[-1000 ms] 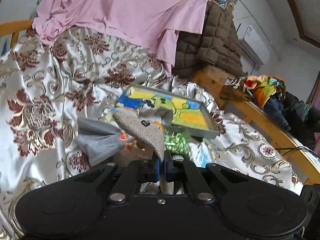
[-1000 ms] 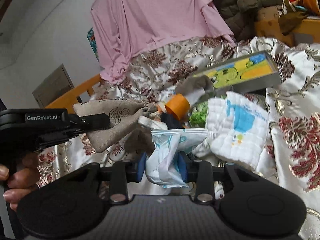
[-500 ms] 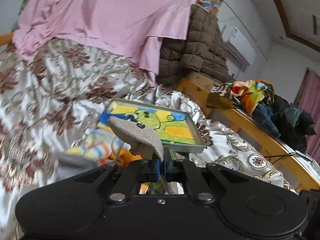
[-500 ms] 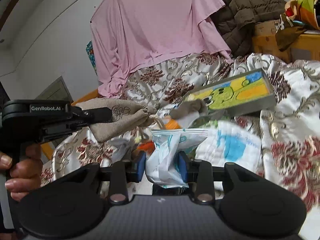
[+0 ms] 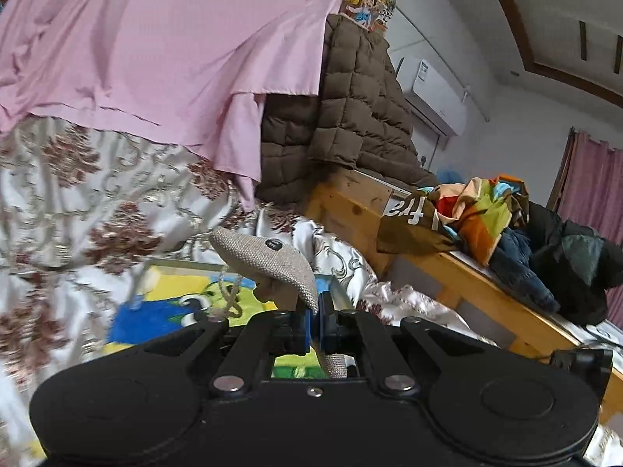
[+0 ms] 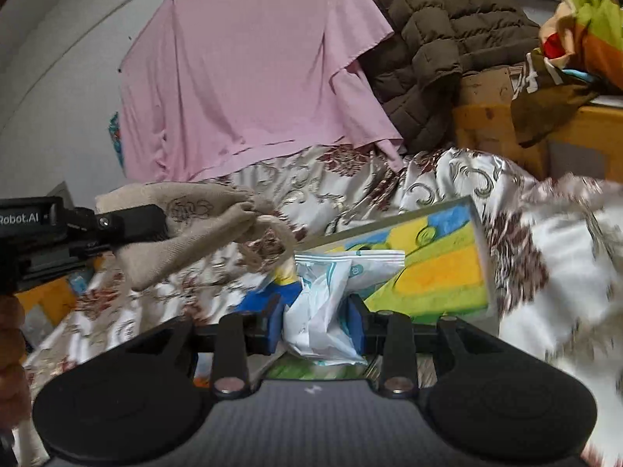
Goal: Organize soft objects
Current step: 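Carry the bag and the packet with both tools over the cartoon-painted tray, then open both tools to drop the bag and packet into the tray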
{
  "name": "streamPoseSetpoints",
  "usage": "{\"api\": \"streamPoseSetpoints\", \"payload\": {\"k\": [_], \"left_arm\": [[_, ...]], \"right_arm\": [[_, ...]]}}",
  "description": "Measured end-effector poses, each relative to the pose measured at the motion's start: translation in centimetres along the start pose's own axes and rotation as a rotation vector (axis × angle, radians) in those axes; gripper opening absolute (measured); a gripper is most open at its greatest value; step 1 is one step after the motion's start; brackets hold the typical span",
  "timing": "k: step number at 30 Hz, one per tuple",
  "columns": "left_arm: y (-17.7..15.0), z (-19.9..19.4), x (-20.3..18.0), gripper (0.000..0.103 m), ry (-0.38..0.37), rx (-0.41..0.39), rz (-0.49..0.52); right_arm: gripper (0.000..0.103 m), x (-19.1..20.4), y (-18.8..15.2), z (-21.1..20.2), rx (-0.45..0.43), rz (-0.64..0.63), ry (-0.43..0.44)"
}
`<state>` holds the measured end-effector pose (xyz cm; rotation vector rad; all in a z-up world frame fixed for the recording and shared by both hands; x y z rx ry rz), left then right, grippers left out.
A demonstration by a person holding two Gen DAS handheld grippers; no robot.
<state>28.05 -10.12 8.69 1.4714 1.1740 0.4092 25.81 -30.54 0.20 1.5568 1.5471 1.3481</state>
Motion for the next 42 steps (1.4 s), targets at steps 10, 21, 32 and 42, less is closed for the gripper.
{"api": "streamPoseSetpoints", "payload": {"k": [10,21,32,42], "left_arm": [[-3.0,11.9,2.0,0.003,-0.023,0.047,-0.098],[-6.9,15.6,3.7,0.003,0.068,0.154,-0.117],[-7.7,15.3,4.3,0.017,0.161,0.217,-0.117],[-7.2,12.8,2.8,0.052,0.201,0.215,-0.024]], "right_arm": [[0.039,-5.1,1.7,8.0,0.114,-0.069,-0.128],[0.045,-5.7,-0.1,10.1,0.193,-0.120,-0.167],[0.066,-5.9,-0.7,9.4,0.217,-0.134,-0.205],[0.090,-5.0,0.8,5.2,0.164,-0.192,-0.239]]}}
Point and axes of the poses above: each gripper's, at about its wrist camera, not at the fingertips, and z roughly the way its jaws point, x to its left, y to its top, the point moved 3 cm from there along z, roughly the way its jaws point, and after that the axes turned 1 degree about -z, right-handed, at the moved point
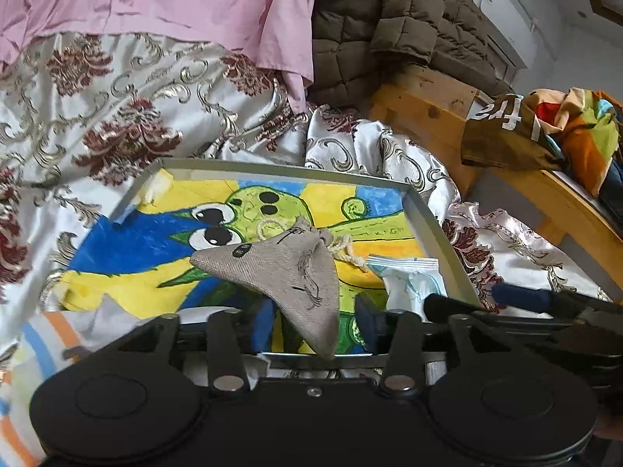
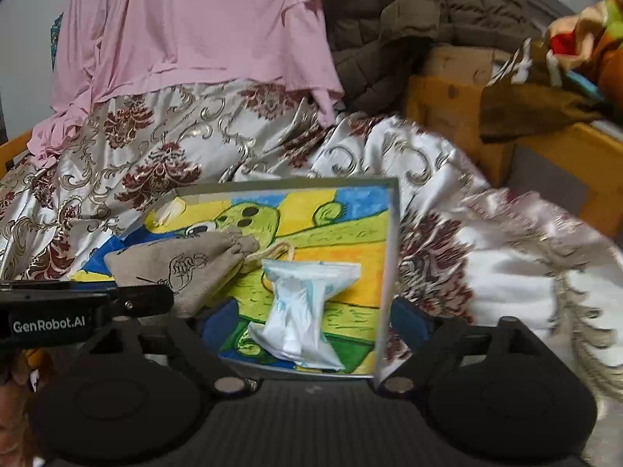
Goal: Organize soft objects
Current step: 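Open both tools to drop the bag and packet into the tray, then move both tools back over the pile of soft items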
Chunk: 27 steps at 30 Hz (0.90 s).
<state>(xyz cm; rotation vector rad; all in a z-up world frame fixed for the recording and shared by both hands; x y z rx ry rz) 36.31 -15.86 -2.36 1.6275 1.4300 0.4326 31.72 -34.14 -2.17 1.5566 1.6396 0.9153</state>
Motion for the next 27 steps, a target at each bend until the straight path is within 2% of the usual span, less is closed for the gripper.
{"api": "streamPoseSetpoints", "payload": {"k": [7,9,11,16,21,24,27], "left_arm": [[-0.1,-4.6,-0.4,0.059,0.020,-0.049,0.017],[-0.1,-6.8,-0.5,0.069,0.030,-0.098,0.023],[-0.2,-9.2,-0.5,0.076,0.049,-0.155,0.030],[-0.7,-15.1,-0.8,0.082,0.062,-0.245,0.057],[-2.5,-20.9,-0.9,0.098,0.079,-0.328,0.123],[-3.7,-23.6,-0.9,0.102,0.085,-0.354,0.164],[-5.3,-25.9,-0.9,0.102,0.093,-0.364,0.194]], "right_arm": [[0.098,1.1,0.5,-5.0,-0.070,-0.042,-0.006],[0.103,1.7,0.5,-7.0,-0.109,-0.053,-0.014],[0.103,2.5,0.3,-9.0,-0.144,-0.062,-0.021],[0.103,4.3,-0.5,-14.3,-0.210,-0.040,-0.029],[0.103,5.8,-1.4,-19.0,-0.263,0.015,-0.044],[0.103,6.7,-2.3,-21.4,-0.289,0.026,-0.051],[0.103,7.7,-3.3,-23.1,-0.300,0.034,-0.053]]}}
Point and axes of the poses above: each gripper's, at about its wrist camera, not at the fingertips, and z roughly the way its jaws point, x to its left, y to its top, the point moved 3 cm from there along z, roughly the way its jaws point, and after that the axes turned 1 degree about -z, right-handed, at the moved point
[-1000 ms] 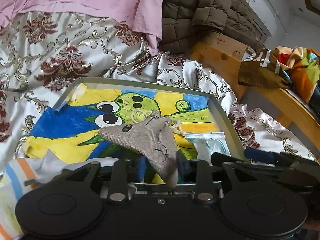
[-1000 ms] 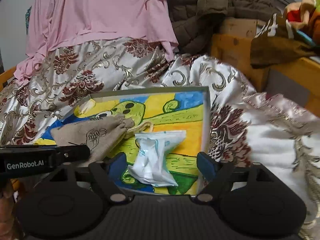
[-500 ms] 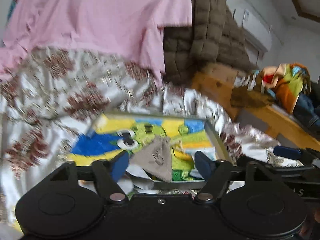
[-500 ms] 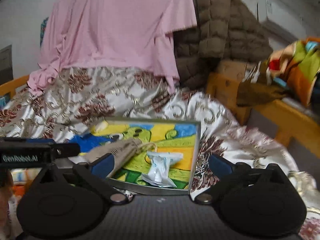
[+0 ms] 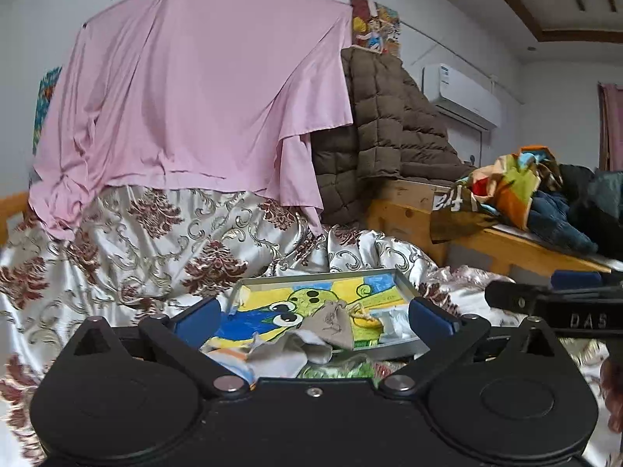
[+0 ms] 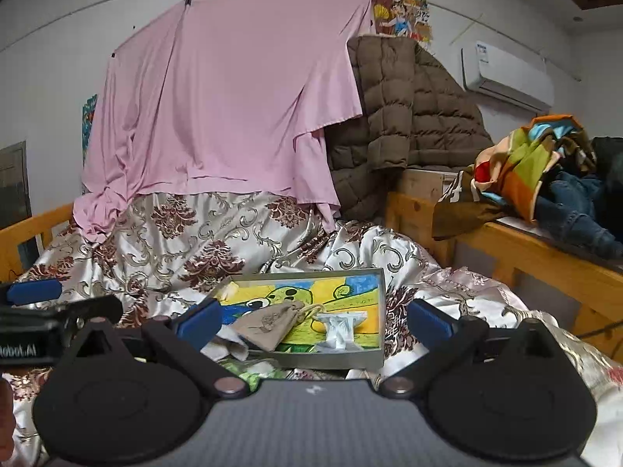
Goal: Organize soft objects
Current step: 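Move both tools back over the pile of soft items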
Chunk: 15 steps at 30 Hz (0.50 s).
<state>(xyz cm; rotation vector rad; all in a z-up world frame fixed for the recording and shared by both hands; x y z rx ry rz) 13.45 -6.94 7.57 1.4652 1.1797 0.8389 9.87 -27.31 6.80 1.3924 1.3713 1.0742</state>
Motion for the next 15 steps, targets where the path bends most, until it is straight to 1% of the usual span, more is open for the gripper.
{"api": "streamPoseSetpoints", "payload": {"k": [2,5,9,13,15], "left_arm": [[-0.5,-1.4,0.3,0.102,0.005,-0.002,0.000],[-1.6,-3.3,1.0,0.102,0.026,0.001,-0.028],[-3.5,-4.7,2.0,0.102,0.030,0.054,-0.069],[-6.1,-5.2,2.9,0.102,0.042,0.123,-0.132],[-7.2,-5.5,3.0,0.102,0.046,0.137,-0.147]], "right_arm": [[0.103,0.7,-0.6,-1.3,-0.006,0.002,0.002],[0.103,1.6,-1.6,-2.9,-0.013,-0.004,-0.010],[0.103,2.5,-3.4,-4.6,-0.017,0.012,-0.012],[0.103,3.0,-5.3,-5.6,0.015,0.037,-0.020],[0.103,3.1,-6.2,-5.9,0.030,0.050,-0.038]]}}
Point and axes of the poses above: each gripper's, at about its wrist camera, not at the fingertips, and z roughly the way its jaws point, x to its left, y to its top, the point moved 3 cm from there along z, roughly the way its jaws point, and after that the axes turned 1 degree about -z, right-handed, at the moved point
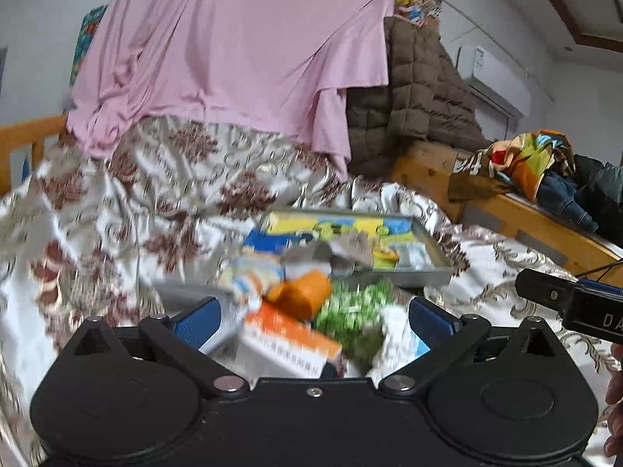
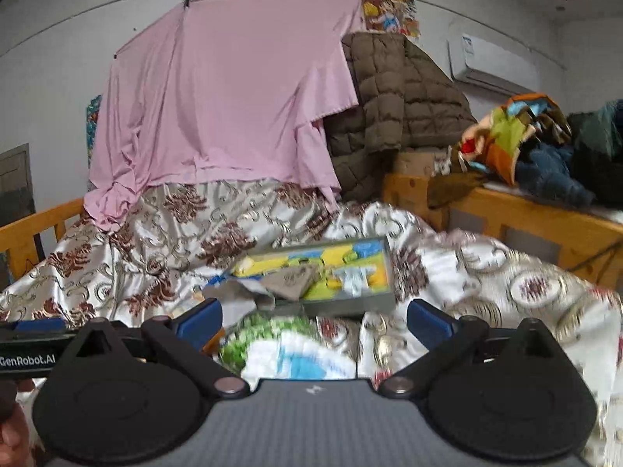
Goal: Organize soft objects
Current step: 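Move both tools back over the pile of soft items, then grasp the black cloth pouch with the left tool while the right tool grasps the white muslin cloth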
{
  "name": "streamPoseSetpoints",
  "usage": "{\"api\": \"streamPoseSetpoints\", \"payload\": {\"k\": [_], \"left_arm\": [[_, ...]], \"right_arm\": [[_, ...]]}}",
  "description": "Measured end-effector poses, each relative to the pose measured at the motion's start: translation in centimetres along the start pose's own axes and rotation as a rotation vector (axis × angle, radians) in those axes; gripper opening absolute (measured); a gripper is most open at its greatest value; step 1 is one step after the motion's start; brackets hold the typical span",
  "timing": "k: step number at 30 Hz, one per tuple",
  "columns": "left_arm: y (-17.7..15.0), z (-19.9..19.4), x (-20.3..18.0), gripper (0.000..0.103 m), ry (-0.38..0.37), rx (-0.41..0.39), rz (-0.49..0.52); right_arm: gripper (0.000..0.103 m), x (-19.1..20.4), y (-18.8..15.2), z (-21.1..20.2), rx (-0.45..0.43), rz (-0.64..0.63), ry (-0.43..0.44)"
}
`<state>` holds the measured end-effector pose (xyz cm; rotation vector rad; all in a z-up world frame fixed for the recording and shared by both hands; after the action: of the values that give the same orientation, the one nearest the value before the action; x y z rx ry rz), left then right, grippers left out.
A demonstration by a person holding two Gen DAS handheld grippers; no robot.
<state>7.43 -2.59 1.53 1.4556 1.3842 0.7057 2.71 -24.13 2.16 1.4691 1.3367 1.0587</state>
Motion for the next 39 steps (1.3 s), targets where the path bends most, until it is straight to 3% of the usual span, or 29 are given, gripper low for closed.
{"api": "streamPoseSetpoints", "payload": {"k": [5,14,20,39], "left_arm": [[-2.1,0.0,0.6,0.102,0.010,0.034,0.014],[-3.5,0.9,0.7,0.102,0.036,0.070,0.055],[-4.6,1.4,0.5,0.102,0.003,0.116,0.110],[-6.0,3.2,-0.2,0.102,-0.038,0.197,0.167]], "right_arm": [[0.103,0.2,-2.3,0.3,0.063,-0.030,-0.055],[0.103,-0.2,-5.0,1.4,0.123,-0.031,-0.067],[0.103,0.0,-6.0,1.8,0.156,-0.022,-0.009],[0.103,-0.3,-7.4,3.7,0.259,0.002,0.013]]}}
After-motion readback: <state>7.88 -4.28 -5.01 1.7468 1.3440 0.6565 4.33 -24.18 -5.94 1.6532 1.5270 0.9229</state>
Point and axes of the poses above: each gripper's, at about its wrist camera, not at the fingertips, and z roughly the way its jaws point, x to its left, y to its top, the point moved 3 cm from there along z, roughly the way its jaws point, and after that the axes turned 1 degree about -z, right-handed, at the moved point
